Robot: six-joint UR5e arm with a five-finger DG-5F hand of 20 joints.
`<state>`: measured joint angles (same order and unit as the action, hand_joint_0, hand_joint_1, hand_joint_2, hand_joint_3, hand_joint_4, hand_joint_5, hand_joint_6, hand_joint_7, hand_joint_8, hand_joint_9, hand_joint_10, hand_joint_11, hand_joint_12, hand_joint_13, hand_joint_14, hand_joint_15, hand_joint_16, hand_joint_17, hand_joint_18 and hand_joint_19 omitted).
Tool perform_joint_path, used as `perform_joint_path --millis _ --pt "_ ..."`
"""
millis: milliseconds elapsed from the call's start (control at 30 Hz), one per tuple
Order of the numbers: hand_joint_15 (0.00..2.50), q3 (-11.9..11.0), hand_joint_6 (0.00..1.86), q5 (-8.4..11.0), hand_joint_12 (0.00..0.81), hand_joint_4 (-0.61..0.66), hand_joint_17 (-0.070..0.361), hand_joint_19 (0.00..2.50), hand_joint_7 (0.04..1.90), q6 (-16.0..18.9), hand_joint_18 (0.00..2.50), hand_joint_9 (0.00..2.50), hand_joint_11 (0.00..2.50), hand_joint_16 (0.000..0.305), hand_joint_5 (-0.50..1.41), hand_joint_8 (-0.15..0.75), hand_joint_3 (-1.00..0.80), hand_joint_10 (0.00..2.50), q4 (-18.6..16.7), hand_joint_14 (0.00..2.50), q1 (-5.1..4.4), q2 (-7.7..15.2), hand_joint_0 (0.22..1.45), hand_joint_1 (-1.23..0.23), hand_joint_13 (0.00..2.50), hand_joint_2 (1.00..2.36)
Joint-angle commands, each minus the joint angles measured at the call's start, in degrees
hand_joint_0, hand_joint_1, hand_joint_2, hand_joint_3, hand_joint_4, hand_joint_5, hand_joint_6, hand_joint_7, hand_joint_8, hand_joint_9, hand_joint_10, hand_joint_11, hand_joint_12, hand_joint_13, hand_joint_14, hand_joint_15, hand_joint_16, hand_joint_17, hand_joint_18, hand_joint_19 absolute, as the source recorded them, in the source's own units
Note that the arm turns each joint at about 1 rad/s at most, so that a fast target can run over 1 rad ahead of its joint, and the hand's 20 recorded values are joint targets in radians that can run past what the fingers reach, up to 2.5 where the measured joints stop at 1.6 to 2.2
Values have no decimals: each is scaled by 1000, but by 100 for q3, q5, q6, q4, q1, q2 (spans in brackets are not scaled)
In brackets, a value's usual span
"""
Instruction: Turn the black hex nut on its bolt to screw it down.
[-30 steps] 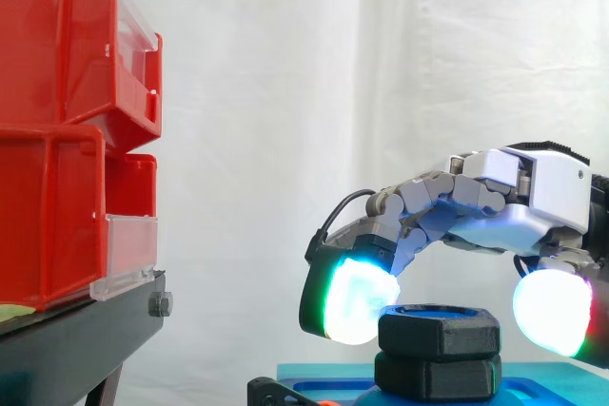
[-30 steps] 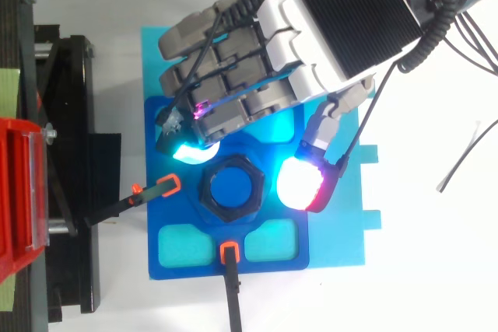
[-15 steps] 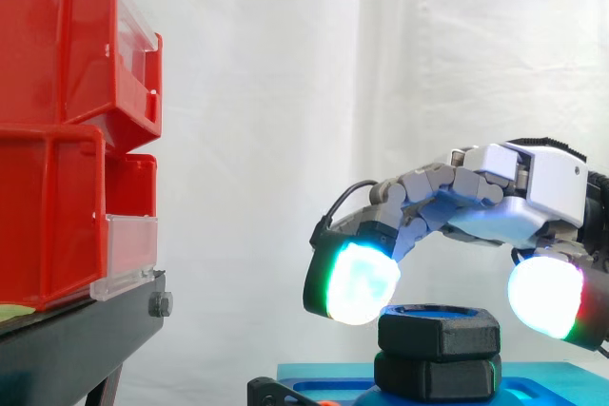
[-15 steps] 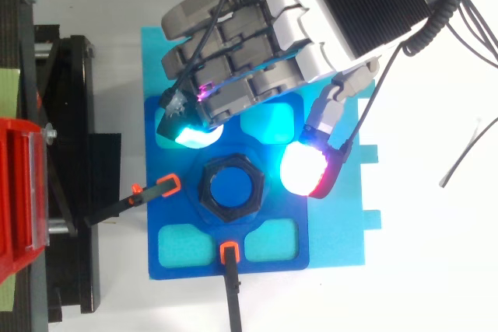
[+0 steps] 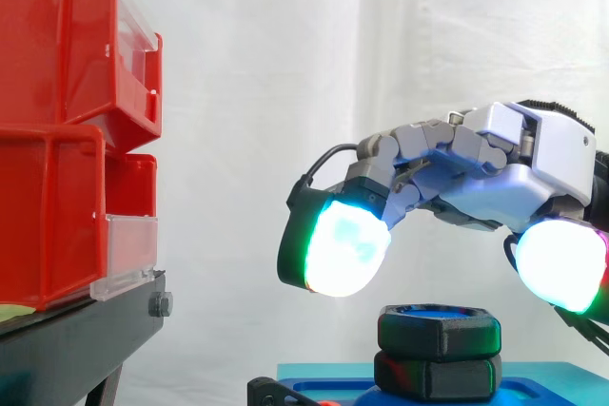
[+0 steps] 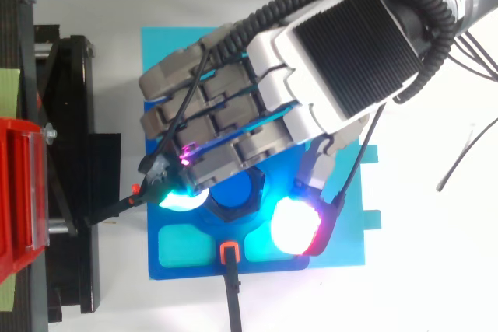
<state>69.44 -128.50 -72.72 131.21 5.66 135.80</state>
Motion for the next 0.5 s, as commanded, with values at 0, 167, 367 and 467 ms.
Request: perform_joint_path --millis 0,167,367,467 --pt "328 0 612 115 315 199 97 305 951 -32 398 673 381 43 -173 248 -500 11 28 12 -101 -1 347 -417 634 1000" --pt "328 0 607 229 314 197 96 311 964 -120 395 671 374 43 -173 245 -500 11 107 12 -197 -1 352 -413 632 1000" --pt "333 0 601 308 311 194 95 313 978 -129 399 669 374 42 -172 244 -500 11 125 13 -250 8 358 -423 632 1000" --pt "328 17 598 352 311 191 94 313 981 -190 400 670 379 42 -171 245 -500 11 133 13 -285 87 362 -428 632 1000"
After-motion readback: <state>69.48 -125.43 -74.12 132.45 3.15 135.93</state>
